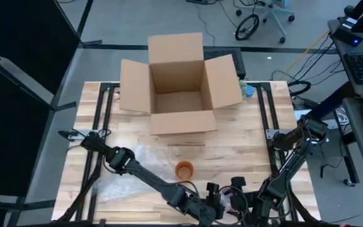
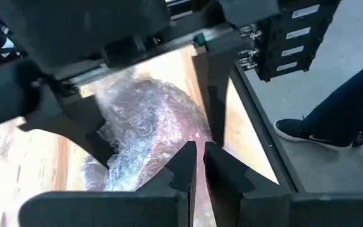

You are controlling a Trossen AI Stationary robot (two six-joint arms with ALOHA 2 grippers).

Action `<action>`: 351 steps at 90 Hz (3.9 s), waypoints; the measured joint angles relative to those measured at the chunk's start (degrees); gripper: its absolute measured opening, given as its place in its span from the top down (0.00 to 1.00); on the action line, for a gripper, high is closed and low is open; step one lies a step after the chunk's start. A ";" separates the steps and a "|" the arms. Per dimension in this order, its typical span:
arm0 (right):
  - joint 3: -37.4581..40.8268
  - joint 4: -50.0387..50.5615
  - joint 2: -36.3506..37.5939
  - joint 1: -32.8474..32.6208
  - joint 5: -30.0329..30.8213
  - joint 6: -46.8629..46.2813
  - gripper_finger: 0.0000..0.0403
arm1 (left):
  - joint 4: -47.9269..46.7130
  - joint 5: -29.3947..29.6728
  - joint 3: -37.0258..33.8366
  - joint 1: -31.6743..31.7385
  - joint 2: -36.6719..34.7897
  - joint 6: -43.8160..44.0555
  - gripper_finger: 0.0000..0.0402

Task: Wrap mug
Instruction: Wrap the pink mug with the transparent bubble wrap, then put the wrapped pink mug into the brown cardboard box

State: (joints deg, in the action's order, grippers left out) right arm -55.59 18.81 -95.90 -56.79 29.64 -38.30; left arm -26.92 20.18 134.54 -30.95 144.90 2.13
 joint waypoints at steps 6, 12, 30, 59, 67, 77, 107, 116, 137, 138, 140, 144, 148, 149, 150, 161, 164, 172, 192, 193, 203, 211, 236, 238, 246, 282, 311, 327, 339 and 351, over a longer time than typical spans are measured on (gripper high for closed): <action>0.00 -0.20 0.00 0.26 0.03 3.89 0.15 | -0.17 1.18 0.00 -0.48 0.00 -0.06 0.95; 0.00 -0.43 0.00 0.60 -0.05 8.46 0.15 | -0.66 3.16 0.00 -1.04 0.00 -1.35 0.95; 0.00 -0.22 0.02 0.81 -3.28 22.77 0.16 | -0.81 8.40 0.00 -2.09 0.00 -4.09 0.95; -0.02 5.49 0.06 1.79 9.35 32.31 0.16 | -3.93 13.70 -0.02 -1.94 0.00 -5.90 0.95; -1.36 8.29 0.43 1.75 8.52 31.75 0.16 | -4.17 13.99 -0.02 -1.84 0.00 -5.92 0.95; -5.35 12.40 1.36 1.66 8.02 27.16 0.16 | -4.22 14.71 -0.02 -1.85 0.00 -5.92 0.95; -9.68 20.35 1.42 4.54 -7.34 7.72 0.16 | -4.17 14.85 -0.02 -1.87 0.00 -5.90 0.95; -10.21 22.69 1.70 5.25 -7.43 4.94 0.16 | -4.13 14.85 -0.02 -1.87 0.00 -5.88 0.95; -17.03 36.44 5.98 3.99 -5.93 -1.35 0.16 | -3.41 14.85 -0.02 -1.79 0.00 -5.46 0.95; -17.03 37.46 6.20 3.76 -5.58 -1.89 0.16 | -3.40 14.85 -0.02 -1.77 0.00 -5.46 0.95; -16.99 39.52 6.57 3.30 -4.54 -3.04 0.16 | -3.39 14.85 -0.02 -1.72 0.00 -5.46 0.95; -16.56 43.17 7.12 2.20 -2.45 -5.40 0.16 | -3.41 14.85 -0.02 -1.59 0.00 -5.46 0.95; -15.51 46.25 7.44 1.20 -1.25 -7.42 0.16 | -3.45 14.82 -0.02 -1.41 0.00 -5.43 0.95; -15.17 46.83 7.47 0.97 -1.01 -7.83 0.16 | -3.45 14.80 -0.02 -1.38 0.00 -5.42 0.95; -14.77 47.29 7.48 0.79 -0.81 -8.24 0.16 | -3.45 14.77 -0.02 -1.33 0.00 -5.42 0.95; -8.77 45.04 7.45 -0.50 -0.26 -11.60 0.16 | -3.45 14.54 -0.02 -1.22 0.00 -5.38 0.95; -6.72 42.93 7.45 -0.71 -0.06 -11.98 0.16 | -3.48 14.51 -0.02 -1.21 0.00 -5.38 0.95; -1.29 37.66 7.41 -0.71 0.71 -13.13 0.16 | -3.48 14.09 -0.02 -1.22 0.00 -5.39 0.95; 8.44 22.42 7.39 2.11 3.67 -10.37 0.16 | -3.53 9.80 -0.02 -0.09 0.00 -5.25 0.95; 8.70 21.55 7.39 2.28 3.66 -9.94 0.16 | -3.57 9.80 -0.02 -0.01 0.00 -5.25 0.95; 9.97 13.17 7.39 3.23 2.38 -5.58 0.16 | -4.14 9.68 -0.02 0.46 0.00 -5.25 0.95; 9.92 8.42 7.39 3.01 0.10 -3.74 0.16 | -5.33 9.60 -0.02 0.57 0.00 -4.49 0.95; 9.94 3.67 7.39 0.35 -4.20 -10.30 0.16 | -12.80 10.34 0.00 0.55 -0.26 0.19 0.95; 9.94 3.68 7.39 0.26 -4.13 -10.38 0.16 | -12.73 10.43 0.00 0.55 -0.26 0.33 0.95; 9.94 4.19 7.39 0.16 -2.51 -10.14 0.16 | -12.18 10.52 0.00 0.55 -0.26 0.12 0.95; 9.94 2.78 7.37 2.84 -4.47 -7.36 0.42 | -12.16 10.59 0.00 0.71 -0.20 0.21 0.95; 10.01 3.32 7.37 2.86 -5.98 -6.16 0.96 | -12.14 10.54 0.00 0.66 -0.15 0.31 0.95; 9.66 3.24 7.35 2.54 -6.58 -8.60 0.96 | -12.14 10.74 -0.02 0.42 -0.47 0.55 0.95; 5.35 6.01 8.44 1.16 -7.72 -8.71 0.96 | -14.02 10.52 0.06 -1.51 -3.70 3.11 0.95; -1.48 10.42 10.54 0.52 -7.57 -4.57 0.96 | -18.55 12.21 0.34 -4.65 -10.71 4.50 0.95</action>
State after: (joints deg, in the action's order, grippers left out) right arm -57.07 29.23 -85.36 -56.27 22.07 -42.88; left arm -45.47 32.38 134.88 -35.60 134.19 6.63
